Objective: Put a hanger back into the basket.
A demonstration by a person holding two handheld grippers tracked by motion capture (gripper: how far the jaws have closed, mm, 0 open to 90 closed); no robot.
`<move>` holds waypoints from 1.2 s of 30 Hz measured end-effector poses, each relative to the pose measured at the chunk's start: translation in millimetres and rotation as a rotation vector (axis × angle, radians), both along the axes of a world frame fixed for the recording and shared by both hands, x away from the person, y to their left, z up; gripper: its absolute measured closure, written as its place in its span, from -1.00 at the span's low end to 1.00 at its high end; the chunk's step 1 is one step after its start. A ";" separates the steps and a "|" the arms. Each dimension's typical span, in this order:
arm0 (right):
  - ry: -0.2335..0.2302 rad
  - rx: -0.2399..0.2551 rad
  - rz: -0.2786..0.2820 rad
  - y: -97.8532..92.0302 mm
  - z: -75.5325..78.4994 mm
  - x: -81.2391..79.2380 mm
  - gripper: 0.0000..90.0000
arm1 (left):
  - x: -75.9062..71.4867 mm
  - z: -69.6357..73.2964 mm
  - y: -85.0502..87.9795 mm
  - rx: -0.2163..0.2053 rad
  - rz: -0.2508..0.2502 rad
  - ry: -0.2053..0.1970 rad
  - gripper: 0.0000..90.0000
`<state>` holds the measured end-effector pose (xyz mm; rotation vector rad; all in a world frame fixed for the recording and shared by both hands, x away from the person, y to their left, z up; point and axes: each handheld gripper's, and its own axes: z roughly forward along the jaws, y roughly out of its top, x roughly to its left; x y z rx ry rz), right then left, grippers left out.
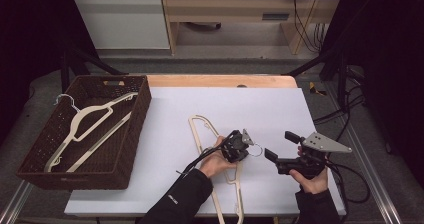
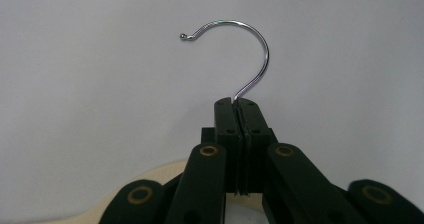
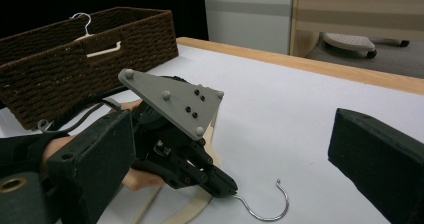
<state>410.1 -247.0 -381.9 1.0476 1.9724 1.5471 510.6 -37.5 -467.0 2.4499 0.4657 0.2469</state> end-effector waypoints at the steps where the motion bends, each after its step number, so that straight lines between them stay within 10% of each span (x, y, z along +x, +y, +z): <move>1: 0.002 0.003 -0.004 0.5 -0.3 -0.1 -0.88 | 0.2 0.2 0.2 -0.001 0.000 0.003 0.98; 36: 0.246 -0.048 0.079 50.5 -51.1 16.7 -0.69 | -9.5 34.3 36.9 -0.110 0.046 -0.068 0.98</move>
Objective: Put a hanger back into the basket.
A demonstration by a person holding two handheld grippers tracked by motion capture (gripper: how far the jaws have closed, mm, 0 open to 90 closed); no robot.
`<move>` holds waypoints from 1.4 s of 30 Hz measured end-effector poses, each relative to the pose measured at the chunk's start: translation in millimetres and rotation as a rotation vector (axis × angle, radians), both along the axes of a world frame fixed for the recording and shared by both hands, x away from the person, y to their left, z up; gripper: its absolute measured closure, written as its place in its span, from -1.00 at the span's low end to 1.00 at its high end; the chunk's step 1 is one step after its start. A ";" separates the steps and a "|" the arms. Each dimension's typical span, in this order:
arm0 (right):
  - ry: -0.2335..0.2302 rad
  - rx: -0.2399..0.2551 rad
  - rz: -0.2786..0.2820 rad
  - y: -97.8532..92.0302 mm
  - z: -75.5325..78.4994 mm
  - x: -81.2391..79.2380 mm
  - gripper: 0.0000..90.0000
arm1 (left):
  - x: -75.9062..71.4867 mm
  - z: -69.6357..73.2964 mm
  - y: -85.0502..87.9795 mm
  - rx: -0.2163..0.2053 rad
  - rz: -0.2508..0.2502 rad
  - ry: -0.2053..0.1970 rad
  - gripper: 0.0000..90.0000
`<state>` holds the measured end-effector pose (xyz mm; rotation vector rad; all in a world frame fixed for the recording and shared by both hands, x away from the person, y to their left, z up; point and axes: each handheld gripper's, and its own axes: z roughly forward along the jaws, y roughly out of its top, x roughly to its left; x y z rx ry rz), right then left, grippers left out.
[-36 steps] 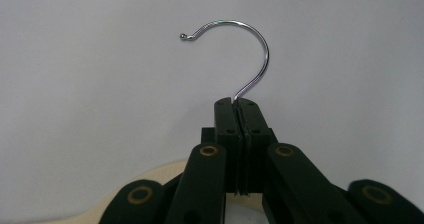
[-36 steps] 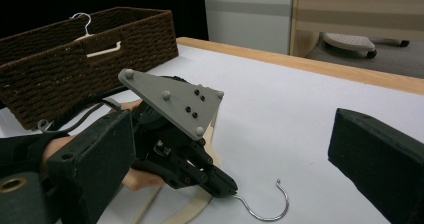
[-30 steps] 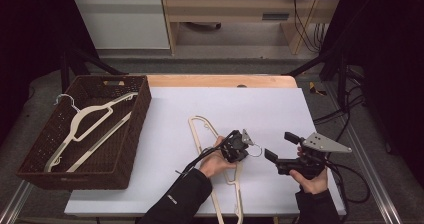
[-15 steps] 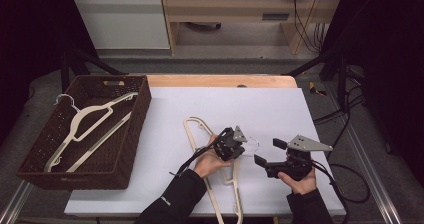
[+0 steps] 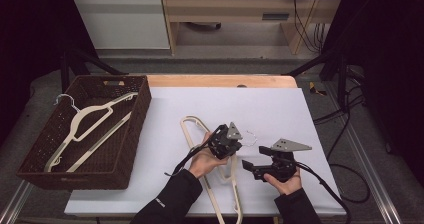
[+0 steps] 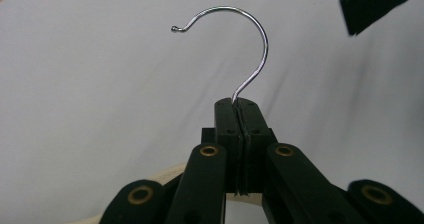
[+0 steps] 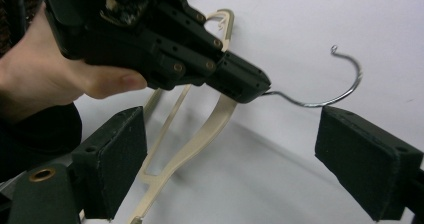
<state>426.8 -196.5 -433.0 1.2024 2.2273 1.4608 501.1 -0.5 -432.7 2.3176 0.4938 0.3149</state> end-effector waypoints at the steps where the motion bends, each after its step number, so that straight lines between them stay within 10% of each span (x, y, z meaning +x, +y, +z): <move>1: 0.010 -0.005 0.002 1.4 -2.1 0.8 -0.67 | 0.0 0.4 0.4 0.000 0.000 0.000 0.98; 26: 0.151 -0.004 0.041 35.1 -37.1 17.7 -0.17 | -4.0 7.5 5.6 -0.008 0.004 -0.026 0.98; 42: 0.239 0.107 0.105 37.4 -39.4 22.4 0.50 | -7.1 12.3 11.1 -0.030 0.009 -0.007 0.97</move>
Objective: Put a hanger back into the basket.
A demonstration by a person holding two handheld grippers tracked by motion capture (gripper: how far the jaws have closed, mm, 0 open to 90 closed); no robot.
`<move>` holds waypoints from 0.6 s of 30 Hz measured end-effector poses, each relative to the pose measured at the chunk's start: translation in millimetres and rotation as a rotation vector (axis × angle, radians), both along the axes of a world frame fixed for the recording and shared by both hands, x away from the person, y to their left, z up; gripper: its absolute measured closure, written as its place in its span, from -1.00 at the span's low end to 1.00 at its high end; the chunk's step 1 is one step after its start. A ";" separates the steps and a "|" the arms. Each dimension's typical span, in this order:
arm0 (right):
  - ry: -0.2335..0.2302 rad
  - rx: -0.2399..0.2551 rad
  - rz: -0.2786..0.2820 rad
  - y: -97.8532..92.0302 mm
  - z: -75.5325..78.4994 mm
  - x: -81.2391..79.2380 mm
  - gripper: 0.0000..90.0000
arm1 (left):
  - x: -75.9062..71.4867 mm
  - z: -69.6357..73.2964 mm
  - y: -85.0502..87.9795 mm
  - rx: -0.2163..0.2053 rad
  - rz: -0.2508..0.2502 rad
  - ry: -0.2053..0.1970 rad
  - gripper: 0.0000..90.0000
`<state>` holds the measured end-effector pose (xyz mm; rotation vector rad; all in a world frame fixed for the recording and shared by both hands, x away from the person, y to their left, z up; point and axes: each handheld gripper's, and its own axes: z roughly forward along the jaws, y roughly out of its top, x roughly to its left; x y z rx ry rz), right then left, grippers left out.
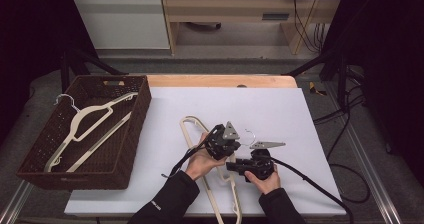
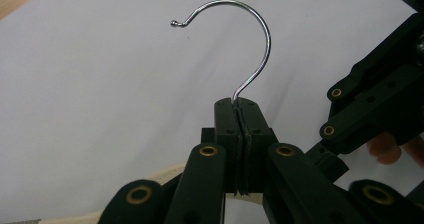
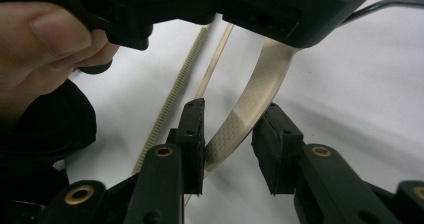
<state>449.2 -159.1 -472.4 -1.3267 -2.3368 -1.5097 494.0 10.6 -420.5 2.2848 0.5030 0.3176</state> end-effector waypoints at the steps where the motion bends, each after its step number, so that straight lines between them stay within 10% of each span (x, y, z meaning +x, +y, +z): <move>1: 0.002 0.009 -0.002 -0.1 0.9 -0.3 0.51 | -0.2 1.8 1.8 -0.004 -0.002 0.002 0.97; 18: -0.040 0.069 -0.036 -10.1 22.5 -6.5 0.73 | -17.6 50.9 85.2 -0.210 0.082 -0.016 -0.39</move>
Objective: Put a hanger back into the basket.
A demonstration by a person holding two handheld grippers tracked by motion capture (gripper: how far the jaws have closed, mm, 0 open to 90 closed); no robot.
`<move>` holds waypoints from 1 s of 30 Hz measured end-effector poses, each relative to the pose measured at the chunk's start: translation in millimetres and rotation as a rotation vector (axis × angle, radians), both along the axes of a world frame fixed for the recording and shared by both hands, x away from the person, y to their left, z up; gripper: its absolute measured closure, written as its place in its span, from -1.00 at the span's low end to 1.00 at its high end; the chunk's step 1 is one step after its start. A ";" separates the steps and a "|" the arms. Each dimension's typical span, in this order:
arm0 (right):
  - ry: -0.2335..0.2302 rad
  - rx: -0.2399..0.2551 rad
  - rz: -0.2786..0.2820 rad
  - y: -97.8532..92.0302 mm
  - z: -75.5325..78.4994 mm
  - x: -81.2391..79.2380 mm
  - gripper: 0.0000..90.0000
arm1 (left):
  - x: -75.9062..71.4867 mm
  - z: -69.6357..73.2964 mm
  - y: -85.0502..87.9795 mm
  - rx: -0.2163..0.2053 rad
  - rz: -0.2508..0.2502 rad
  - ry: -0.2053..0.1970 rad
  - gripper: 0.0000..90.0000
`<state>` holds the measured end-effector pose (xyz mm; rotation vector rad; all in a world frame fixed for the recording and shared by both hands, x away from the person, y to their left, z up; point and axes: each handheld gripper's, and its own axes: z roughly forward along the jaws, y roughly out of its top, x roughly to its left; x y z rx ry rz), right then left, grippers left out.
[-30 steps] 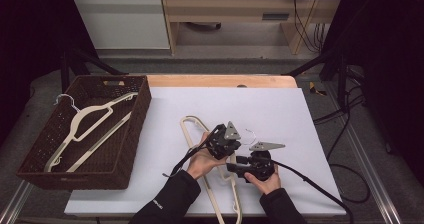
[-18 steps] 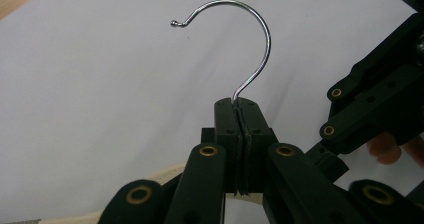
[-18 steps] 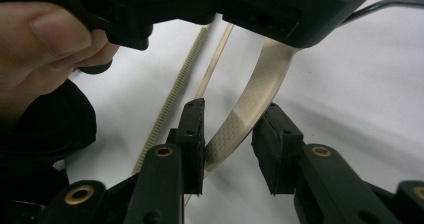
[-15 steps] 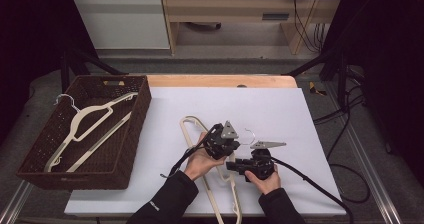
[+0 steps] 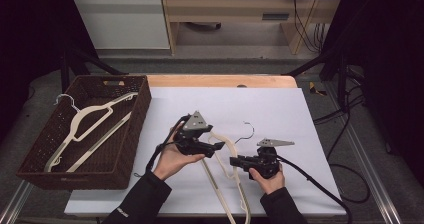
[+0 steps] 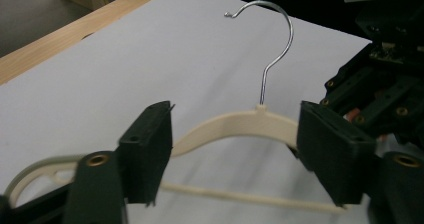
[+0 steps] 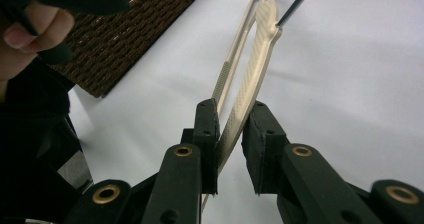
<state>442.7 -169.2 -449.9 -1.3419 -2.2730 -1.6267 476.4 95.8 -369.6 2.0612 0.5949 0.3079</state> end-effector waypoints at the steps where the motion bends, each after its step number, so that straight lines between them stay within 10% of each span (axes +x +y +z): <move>1: 0.005 0.004 -0.001 -0.5 1.3 -0.3 0.74 | -1.8 0.9 5.1 -0.006 0.008 -0.005 -0.44; 13: -0.030 0.056 0.056 -10.8 23.2 -2.7 0.93 | -28.2 -4.6 51.6 -0.021 0.045 -0.025 -0.69; 30: -0.126 -0.021 0.282 1.6 52.6 -13.3 0.93 | -45.7 -3.7 51.8 0.010 -0.021 -0.044 -0.66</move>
